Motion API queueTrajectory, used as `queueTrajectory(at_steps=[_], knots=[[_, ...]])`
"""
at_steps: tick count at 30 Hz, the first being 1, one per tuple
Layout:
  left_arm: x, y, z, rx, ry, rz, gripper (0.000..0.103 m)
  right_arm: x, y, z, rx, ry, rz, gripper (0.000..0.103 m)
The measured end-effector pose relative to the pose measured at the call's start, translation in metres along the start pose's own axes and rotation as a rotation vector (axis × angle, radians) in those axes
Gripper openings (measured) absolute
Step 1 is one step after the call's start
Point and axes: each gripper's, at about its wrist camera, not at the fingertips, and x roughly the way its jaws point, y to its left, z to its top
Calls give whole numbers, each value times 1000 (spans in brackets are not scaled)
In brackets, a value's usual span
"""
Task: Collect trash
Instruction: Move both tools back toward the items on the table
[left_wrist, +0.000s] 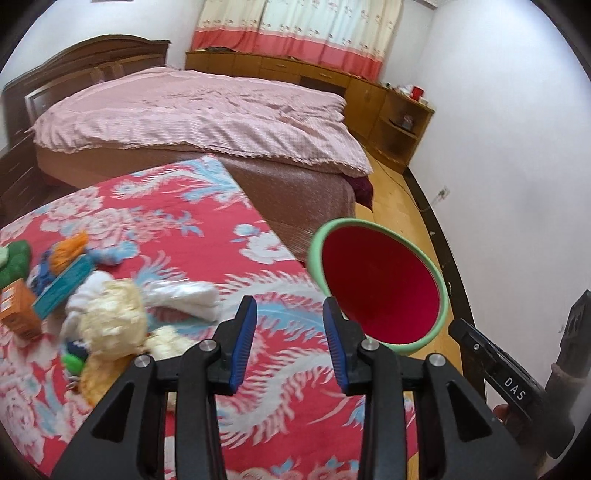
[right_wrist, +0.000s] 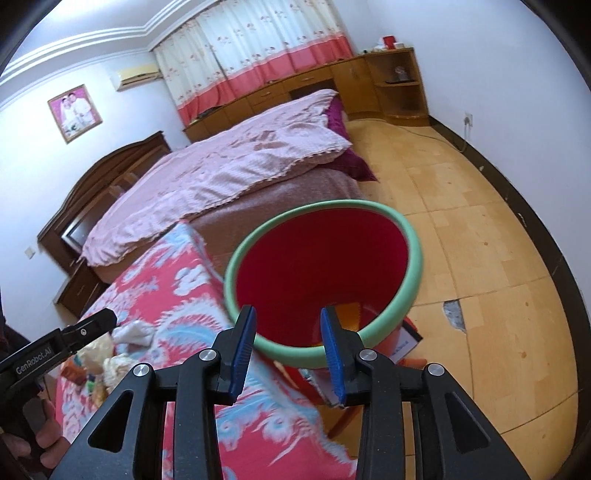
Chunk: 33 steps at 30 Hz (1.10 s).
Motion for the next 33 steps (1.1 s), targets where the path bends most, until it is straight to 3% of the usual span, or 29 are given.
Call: queueTrajectory(at_steps=[15,33], knots=[[-52,82,-20,-136,-57,139,37,-2,56,-13,-88,45,87,38],[-68,189,-31,-285,-64,316,38,36,122,-26,-193,147,150,38]])
